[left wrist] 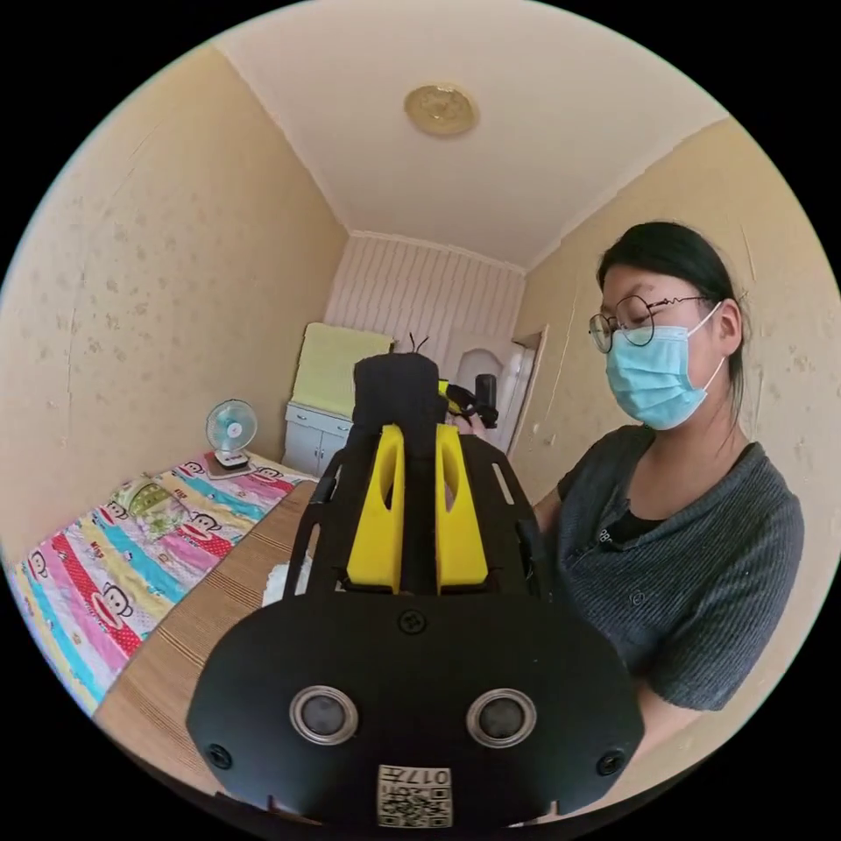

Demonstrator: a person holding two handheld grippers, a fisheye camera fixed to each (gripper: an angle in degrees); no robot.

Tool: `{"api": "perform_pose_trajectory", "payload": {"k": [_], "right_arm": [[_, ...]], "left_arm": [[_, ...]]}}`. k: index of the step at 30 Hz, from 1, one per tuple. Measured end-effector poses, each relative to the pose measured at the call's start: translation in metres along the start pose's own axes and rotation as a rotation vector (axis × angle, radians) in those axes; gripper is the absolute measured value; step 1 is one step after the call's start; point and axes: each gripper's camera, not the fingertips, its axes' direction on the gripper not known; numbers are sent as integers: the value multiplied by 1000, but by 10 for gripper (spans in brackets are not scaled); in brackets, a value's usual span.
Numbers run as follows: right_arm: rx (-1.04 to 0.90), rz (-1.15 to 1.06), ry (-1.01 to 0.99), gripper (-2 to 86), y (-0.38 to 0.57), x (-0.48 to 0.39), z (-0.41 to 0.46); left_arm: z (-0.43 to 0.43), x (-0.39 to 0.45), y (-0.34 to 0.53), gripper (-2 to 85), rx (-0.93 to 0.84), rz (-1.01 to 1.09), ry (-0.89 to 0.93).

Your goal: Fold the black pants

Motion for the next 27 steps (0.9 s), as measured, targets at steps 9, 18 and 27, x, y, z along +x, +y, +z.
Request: {"api": "perform_pose_trajectory", "payload": {"k": [9,18,27], "right_arm": [[126,-212,46,17,-52,-56,-32],[176,-237,71,14,-80,13,-8],[-101,131,436,10,-110,330,301]], "left_arm": [[-1,116,-68,55,91,-84,-668],[12,140,-80,55,510,19,-825],[64,-246,-157,71,205,-344,-1046]]}}
